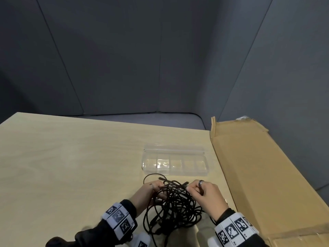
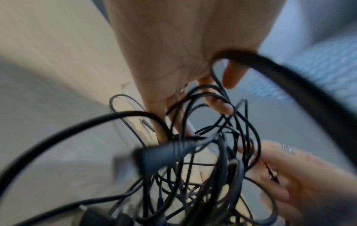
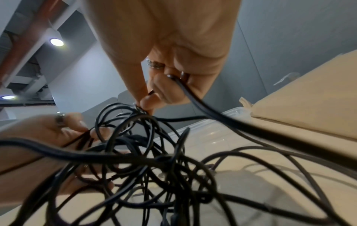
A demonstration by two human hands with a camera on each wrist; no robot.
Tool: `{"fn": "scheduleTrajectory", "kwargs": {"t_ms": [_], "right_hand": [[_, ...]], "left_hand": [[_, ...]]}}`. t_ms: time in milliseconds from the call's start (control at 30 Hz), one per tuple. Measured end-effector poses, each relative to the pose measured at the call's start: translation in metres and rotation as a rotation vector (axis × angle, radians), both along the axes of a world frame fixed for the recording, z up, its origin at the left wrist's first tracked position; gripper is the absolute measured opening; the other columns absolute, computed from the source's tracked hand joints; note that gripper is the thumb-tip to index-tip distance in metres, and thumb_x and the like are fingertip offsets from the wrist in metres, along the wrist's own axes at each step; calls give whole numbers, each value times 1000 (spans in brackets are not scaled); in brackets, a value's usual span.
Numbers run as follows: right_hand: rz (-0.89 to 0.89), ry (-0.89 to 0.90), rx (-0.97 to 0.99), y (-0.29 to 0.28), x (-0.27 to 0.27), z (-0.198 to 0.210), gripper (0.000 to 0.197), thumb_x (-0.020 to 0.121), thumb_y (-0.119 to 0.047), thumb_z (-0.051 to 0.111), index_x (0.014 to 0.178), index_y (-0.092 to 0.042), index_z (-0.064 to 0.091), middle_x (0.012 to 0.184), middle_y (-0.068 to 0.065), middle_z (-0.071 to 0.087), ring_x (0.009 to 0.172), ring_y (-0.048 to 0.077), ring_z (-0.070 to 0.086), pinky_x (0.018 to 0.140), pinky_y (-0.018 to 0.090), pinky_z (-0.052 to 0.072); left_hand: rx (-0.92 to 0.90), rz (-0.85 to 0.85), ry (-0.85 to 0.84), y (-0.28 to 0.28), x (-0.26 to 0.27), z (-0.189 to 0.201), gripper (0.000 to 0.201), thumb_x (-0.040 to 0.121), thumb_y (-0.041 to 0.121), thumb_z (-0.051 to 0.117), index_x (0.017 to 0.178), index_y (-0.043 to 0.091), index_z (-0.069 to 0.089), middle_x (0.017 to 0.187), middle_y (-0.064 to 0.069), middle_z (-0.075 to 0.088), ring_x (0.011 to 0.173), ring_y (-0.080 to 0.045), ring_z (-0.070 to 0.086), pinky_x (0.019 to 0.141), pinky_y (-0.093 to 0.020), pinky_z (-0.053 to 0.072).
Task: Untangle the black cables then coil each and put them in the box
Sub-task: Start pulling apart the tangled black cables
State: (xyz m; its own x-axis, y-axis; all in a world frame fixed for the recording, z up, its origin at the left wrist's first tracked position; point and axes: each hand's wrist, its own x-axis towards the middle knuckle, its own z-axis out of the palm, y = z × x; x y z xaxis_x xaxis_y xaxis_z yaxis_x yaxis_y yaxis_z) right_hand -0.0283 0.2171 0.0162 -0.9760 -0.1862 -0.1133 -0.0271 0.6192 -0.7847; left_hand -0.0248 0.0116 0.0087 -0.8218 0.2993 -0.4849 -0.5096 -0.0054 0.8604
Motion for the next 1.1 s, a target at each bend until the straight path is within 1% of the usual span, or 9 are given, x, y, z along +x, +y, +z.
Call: {"fn": "scheduleTrajectory", "kwargs": {"t_ms": [67,167,233,333,467,633,833,967,1100], "right_hand": [[1,4,21,-1,0,-2,20,86,-24,61,66,-26,63,48,-23,52,54,1,46,61,16,40],[10,11,60,-2,2,-3,27,87,-26,60,61,-32,56,47,-21,53,52,1,47,56,11,37],[16,-3,58,-3,2,-3,27,87,-26,60,62,-33,57,45,-16,55,52,0,50,56,10,38],[30,-23,34,-3,4,-4,23,88,-26,61,66,-31,61,49,-9,57,52,-3,52,58,9,39],[22,-42,-12,-1,5,-6,16,88,-23,61,74,-20,68,53,-5,57,50,-2,51,56,9,37],[-20,-98,-64,-2,6,-13,15,87,-26,62,73,-22,66,47,-8,55,44,-1,47,52,9,35],[-29,-149,-109,3,7,-14,14,87,-26,63,77,-18,69,53,-5,57,46,3,46,45,14,36],[-31,-217,-155,19,3,-2,15,88,-24,63,81,-12,69,59,-3,58,41,5,47,39,19,40],[109,-213,-65,37,4,7,21,89,-28,61,68,-27,65,60,-8,59,43,4,50,47,20,42]], "left_hand": [[37,44,-48,1,0,1,15,58,10,50,50,16,61,65,-5,59,62,-14,56,66,-24,47],[52,99,-46,-2,2,-8,8,72,11,54,77,10,60,69,-6,64,64,-17,62,68,-33,54],[26,144,-38,-4,2,-15,11,87,0,46,90,7,54,73,-8,64,62,-17,63,65,-35,55],[-45,155,-46,-3,1,-24,24,85,-12,46,102,3,52,84,-12,61,63,-18,61,65,-36,57],[-253,-28,31,-2,-1,-28,25,84,-11,49,77,12,56,76,-4,61,65,-15,56,62,-28,51],[-447,-233,243,-5,-5,-34,36,85,-4,55,66,26,57,68,12,55,66,1,51,65,-9,43],[-592,-318,364,-4,-5,-39,23,88,13,55,75,32,57,86,7,58,84,-8,53,78,-15,42],[-590,-205,425,-7,-6,-17,25,79,13,56,62,31,57,59,18,58,62,1,50,65,-18,41],[-489,-225,522,-3,-1,14,22,77,20,74,62,27,60,51,16,53,52,3,46,56,-8,35]]}}
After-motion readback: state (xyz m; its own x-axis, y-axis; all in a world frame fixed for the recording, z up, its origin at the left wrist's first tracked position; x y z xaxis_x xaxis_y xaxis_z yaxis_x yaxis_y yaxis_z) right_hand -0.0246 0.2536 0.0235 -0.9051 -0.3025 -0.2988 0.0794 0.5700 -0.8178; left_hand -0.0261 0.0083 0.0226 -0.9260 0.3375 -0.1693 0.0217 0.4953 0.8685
